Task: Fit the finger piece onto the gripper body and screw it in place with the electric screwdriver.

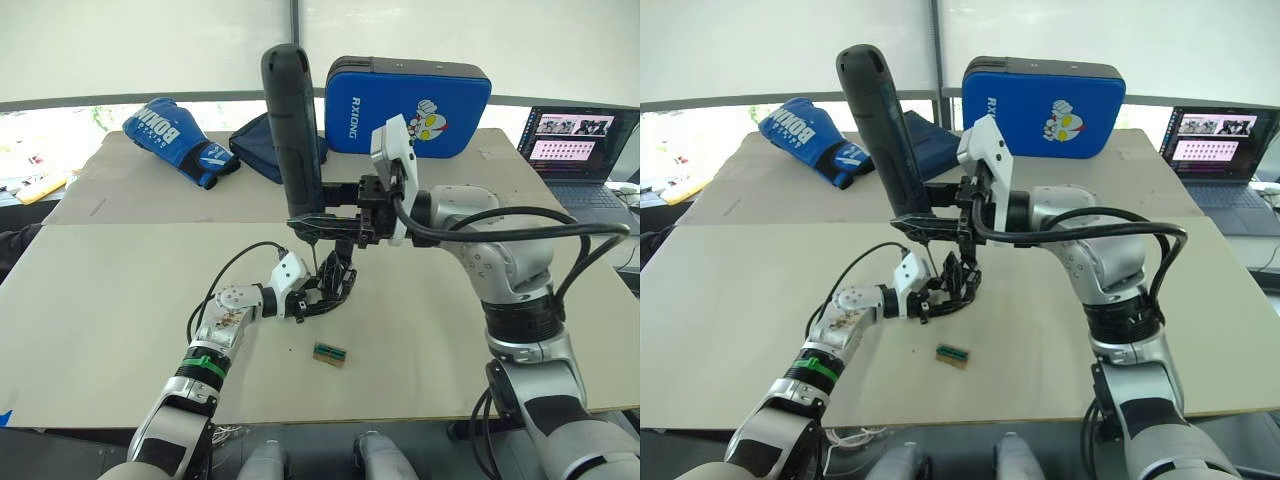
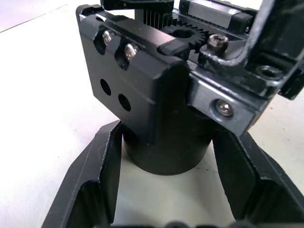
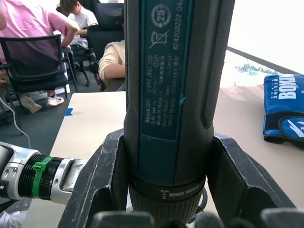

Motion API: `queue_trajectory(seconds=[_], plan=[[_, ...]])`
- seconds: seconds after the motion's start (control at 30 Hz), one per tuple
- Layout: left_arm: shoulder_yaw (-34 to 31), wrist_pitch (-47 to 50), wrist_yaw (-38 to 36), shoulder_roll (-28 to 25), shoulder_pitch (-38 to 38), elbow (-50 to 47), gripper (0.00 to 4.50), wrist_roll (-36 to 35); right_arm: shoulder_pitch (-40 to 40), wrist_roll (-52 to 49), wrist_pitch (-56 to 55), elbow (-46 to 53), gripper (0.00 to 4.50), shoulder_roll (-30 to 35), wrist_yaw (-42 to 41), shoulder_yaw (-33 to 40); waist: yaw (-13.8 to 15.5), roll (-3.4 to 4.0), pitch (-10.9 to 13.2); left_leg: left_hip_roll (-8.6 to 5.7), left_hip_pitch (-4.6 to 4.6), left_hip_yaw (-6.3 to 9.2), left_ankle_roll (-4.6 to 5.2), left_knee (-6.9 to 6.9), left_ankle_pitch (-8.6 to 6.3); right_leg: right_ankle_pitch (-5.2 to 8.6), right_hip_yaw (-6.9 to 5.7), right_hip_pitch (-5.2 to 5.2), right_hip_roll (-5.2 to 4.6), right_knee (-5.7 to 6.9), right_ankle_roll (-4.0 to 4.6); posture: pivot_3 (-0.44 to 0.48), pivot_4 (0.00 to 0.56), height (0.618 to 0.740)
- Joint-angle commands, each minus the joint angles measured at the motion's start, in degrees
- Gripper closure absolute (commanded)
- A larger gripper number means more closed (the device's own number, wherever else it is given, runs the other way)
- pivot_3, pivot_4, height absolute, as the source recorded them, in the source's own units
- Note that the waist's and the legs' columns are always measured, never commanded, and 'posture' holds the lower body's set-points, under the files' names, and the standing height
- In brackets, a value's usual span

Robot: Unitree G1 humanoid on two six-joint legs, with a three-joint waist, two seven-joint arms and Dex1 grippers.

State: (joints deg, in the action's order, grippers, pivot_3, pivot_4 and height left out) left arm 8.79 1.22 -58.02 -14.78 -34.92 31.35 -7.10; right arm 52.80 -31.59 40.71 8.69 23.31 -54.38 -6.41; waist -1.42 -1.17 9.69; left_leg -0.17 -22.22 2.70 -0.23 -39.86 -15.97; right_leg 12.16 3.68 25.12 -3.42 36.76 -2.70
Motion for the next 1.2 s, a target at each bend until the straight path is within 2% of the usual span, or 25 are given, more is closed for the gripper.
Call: queue_trajectory(seconds=[0.03,0.8,1.2], plan=[[0.09,-0.76,-0.5,-0.21,0.39,-0.27,2.2,-0.2,0.84,-0.36,-2.29,2.4,2.57,0.43,-0.32,1.16,0.0,0.0,0.0,0.0,0.0,0.0,0.0,0.0,0.0,0.0,0.0,0.0,0.0,0.0,0.0,0.0,0.15,0.74],[-0.08,-0.63,-0.06,-0.11,0.17,-0.63,2.2,-0.25,-1.05,2.49,-6.6,0.37,2.57,0.38,-1.82,-0.51,0.0,0.0,0.0,0.0,0.0,-0.07,0.0,0.0,0.0,0.0,0.0,0.0,0.0,0.0,0.0,0.0,0.15,0.74],[-0.18,-0.64,0.02,-0.07,-0.08,-0.29,2.2,-0.26,1.11,2.95,-6.53,-0.11,2.57,0.34,-3.32,-0.41,0.0,0.0,0.0,0.0,0.0,-0.08,0.0,0.0,0.0,0.0,0.0,0.0,0.0,0.0,0.0,0.0,0.15,0.74]])
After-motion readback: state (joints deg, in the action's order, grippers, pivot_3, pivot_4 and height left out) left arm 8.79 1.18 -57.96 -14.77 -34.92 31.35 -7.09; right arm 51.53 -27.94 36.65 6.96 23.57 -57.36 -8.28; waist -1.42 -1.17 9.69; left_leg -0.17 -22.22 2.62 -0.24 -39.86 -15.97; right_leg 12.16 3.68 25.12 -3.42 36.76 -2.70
